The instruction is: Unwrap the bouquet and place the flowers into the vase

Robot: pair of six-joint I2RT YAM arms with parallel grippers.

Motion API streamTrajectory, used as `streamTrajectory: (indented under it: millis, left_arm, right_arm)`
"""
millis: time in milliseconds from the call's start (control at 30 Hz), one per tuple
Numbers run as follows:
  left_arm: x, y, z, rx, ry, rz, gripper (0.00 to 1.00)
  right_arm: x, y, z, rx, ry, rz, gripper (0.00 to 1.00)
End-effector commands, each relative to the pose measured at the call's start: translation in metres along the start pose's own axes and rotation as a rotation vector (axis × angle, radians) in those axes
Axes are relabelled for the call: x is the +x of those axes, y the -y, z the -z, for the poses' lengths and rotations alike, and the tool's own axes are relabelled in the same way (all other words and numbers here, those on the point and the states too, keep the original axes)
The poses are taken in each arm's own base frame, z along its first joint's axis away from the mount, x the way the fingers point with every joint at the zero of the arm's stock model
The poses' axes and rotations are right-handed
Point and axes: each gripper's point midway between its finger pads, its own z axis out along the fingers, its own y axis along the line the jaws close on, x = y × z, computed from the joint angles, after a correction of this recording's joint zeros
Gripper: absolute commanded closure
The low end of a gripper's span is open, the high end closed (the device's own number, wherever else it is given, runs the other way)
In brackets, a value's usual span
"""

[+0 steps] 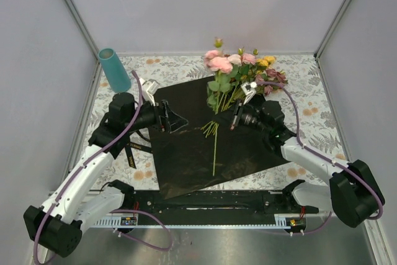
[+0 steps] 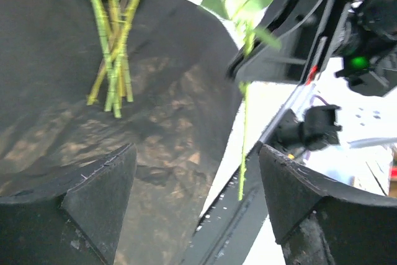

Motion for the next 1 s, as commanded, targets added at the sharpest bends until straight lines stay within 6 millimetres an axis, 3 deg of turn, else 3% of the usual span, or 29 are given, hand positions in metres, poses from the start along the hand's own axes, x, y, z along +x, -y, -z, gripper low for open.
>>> streamTrajectory:
  millis: [0, 100, 200, 467, 733, 800, 933, 967]
  left_arm:
    - [-0.028, 0.063, -0.005, 0.225, 0.06, -0.064, 0.18]
    - [-0.029, 0.082, -0.007, 0.269, 0.056, -0.05, 0.21]
    - [-0.031, 0.089, -0.008, 0.276, 0.073, -0.032, 0.23]
    - [-0.021, 0.086, -0.02, 0.287, 0.064, 0.02, 0.27]
    - [-0.022, 0.086, -0.03, 0.303, 0.057, 0.042, 0.39]
    - [-0.019, 0.085, -0.032, 0.304, 0.047, 0.047, 0.52]
    - [-0.019, 0.084, -0.032, 0.301, 0.051, 0.048, 0.94]
    - [-0.02, 0.084, -0.032, 0.299, 0.056, 0.044, 1.0]
  right_arm:
    - [0.017, -0.074, -0.007, -0.249, -0.061, 0.081, 1.0]
    - [0.022, -0.09, -0.011, -0.291, -0.065, 0.07, 1.0]
    - [0.025, -0.101, -0.013, -0.317, -0.066, 0.065, 1.0]
    - [0.036, -0.116, -0.02, -0.354, -0.096, 0.068, 1.0]
    - [0.048, -0.129, -0.026, -0.382, -0.134, 0.071, 1.0]
    - [0.051, -0.126, -0.027, -0.369, -0.136, 0.07, 1.0]
    - [0.056, -0.118, -0.03, -0.34, -0.143, 0.065, 0.96]
    - [0.056, -0.117, -0.03, -0.333, -0.143, 0.067, 0.93]
